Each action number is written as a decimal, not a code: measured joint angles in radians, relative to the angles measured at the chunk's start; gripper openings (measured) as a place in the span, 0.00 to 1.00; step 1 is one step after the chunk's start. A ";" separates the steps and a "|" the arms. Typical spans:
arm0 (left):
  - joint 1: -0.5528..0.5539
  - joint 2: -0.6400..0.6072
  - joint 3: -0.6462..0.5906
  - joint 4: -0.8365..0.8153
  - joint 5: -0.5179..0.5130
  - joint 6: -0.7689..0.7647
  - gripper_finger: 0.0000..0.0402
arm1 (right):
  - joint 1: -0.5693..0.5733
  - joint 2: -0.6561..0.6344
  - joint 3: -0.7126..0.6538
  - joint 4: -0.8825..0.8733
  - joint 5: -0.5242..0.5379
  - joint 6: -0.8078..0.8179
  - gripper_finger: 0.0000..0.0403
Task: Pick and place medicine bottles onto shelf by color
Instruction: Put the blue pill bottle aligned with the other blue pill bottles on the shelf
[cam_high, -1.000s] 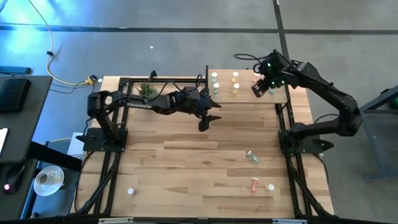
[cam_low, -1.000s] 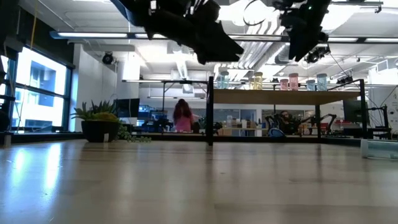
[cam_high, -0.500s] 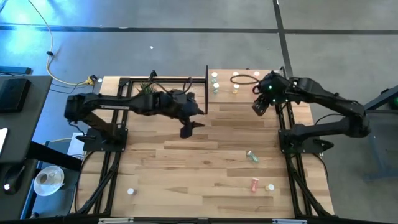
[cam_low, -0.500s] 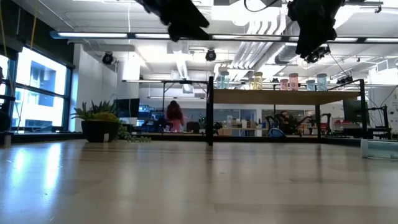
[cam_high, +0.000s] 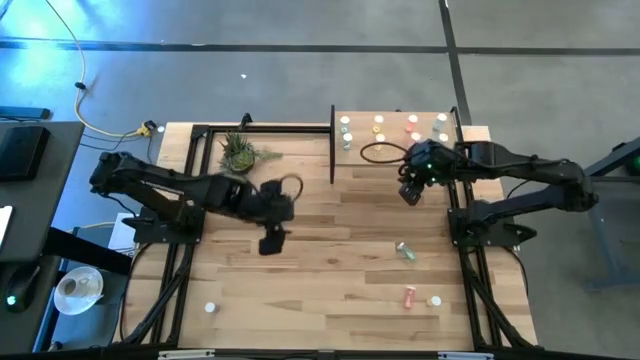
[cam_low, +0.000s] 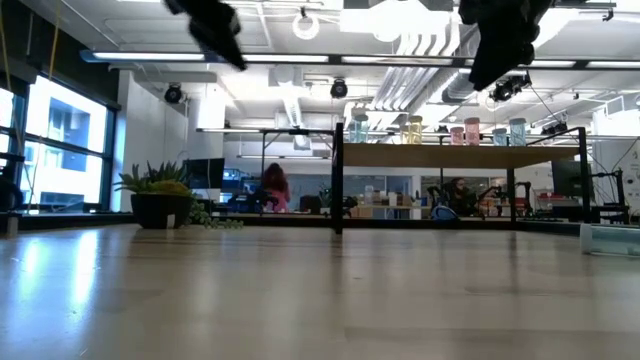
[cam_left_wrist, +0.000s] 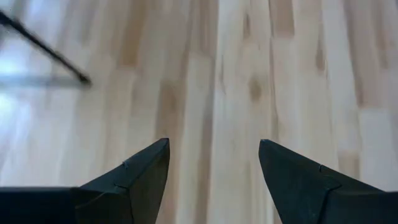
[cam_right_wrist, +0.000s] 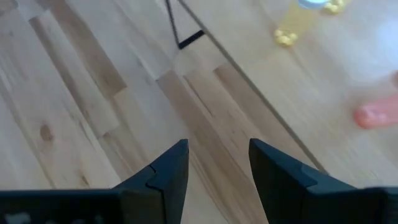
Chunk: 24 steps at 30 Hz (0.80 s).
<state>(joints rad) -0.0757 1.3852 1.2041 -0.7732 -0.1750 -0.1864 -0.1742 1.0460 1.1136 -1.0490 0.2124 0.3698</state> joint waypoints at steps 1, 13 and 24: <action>-0.020 0.002 -0.001 -0.032 -0.009 -0.024 0.59 | 0.011 0.000 -0.007 0.011 0.002 0.000 0.40; -0.272 0.002 -0.001 -0.260 -0.049 -0.373 0.59 | 0.126 0.001 -0.137 0.112 0.022 0.127 0.40; -0.550 0.002 -0.030 -0.326 -0.136 -0.740 0.59 | 0.312 0.001 -0.147 0.235 0.047 0.220 0.40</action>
<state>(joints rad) -0.6259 1.3876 1.1736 -1.0991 -0.3114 -0.9269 0.1381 1.0470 0.9661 -0.8135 0.2591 0.5903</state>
